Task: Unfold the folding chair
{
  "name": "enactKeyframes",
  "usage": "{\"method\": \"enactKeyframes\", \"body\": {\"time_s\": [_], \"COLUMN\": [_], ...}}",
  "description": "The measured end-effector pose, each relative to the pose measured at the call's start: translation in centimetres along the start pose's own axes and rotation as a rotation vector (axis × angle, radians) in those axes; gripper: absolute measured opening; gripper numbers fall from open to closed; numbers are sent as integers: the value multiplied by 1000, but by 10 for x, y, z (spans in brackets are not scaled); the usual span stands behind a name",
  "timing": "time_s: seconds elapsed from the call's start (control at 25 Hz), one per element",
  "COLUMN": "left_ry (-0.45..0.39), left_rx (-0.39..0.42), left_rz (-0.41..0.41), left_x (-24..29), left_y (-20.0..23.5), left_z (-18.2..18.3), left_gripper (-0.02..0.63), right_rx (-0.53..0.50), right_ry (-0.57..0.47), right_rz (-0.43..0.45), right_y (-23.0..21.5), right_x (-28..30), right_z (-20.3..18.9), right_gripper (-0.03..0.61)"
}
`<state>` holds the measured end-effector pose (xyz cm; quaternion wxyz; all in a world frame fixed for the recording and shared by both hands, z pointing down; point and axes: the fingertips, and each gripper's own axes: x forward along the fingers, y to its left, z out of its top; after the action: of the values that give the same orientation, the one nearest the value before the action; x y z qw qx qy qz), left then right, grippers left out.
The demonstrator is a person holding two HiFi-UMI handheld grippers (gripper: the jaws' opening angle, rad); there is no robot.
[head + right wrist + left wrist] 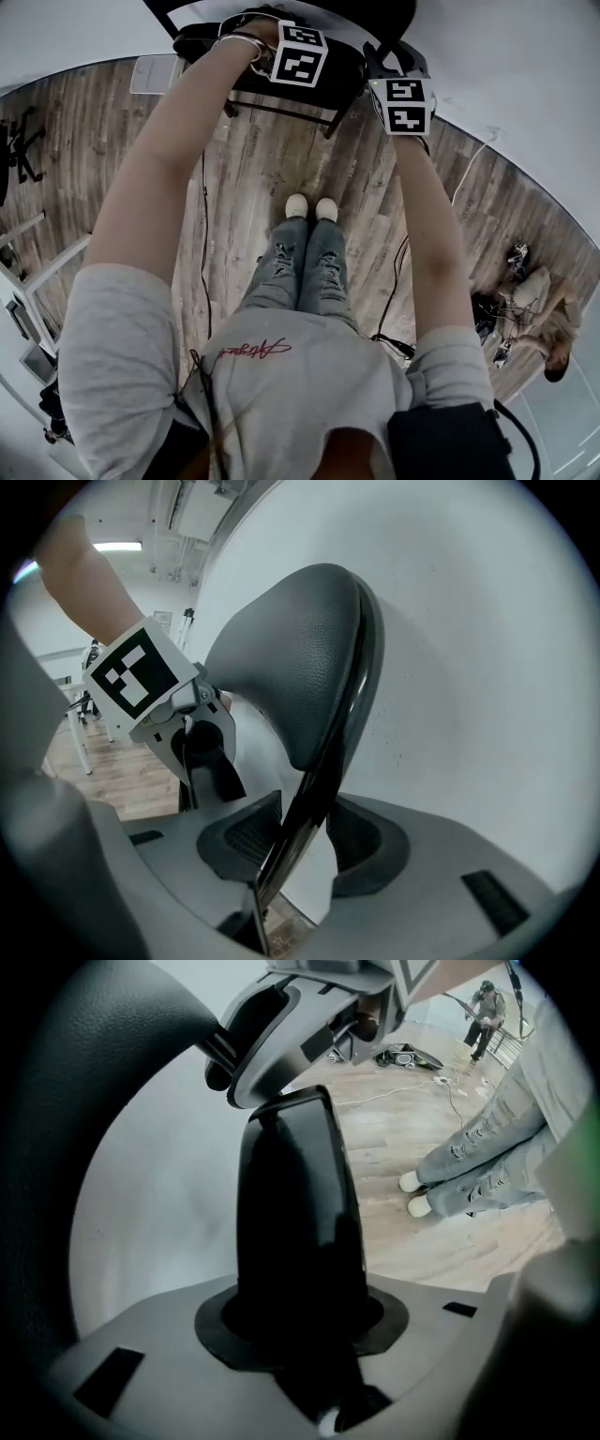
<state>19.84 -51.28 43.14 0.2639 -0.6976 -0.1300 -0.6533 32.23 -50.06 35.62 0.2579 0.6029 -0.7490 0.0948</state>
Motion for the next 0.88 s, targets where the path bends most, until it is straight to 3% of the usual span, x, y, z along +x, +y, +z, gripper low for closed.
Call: {"method": "enactKeyframes", "body": {"time_s": [0.2, 0.32, 0.48, 0.52, 0.56, 0.88], "left_ry": [-5, -9, 7, 9, 8, 16], "left_rx": [0, -5, -8, -9, -10, -19], "left_rz": [56, 121, 223, 253, 282, 529], "left_x": [-11, -20, -27, -28, -29, -37], "left_y": [-15, -37, -67, -73, -79, -151], "left_z": [2, 3, 6, 7, 8, 12], "left_gripper": [163, 163, 164, 163, 163, 164], "right_rx": [-22, -1, 183, 224, 248, 167], "right_ry": [5, -55, -142, -159, -181, -341], "right_rz": [18, -37, -179, -194, -194, -94], "right_y": [4, 7, 7, 13, 23, 122], "right_x": [-4, -18, -70, -85, -99, -171], "right_z": [0, 2, -29, -36, -40, -6], "right_gripper": [164, 185, 182, 142, 36, 21]}}
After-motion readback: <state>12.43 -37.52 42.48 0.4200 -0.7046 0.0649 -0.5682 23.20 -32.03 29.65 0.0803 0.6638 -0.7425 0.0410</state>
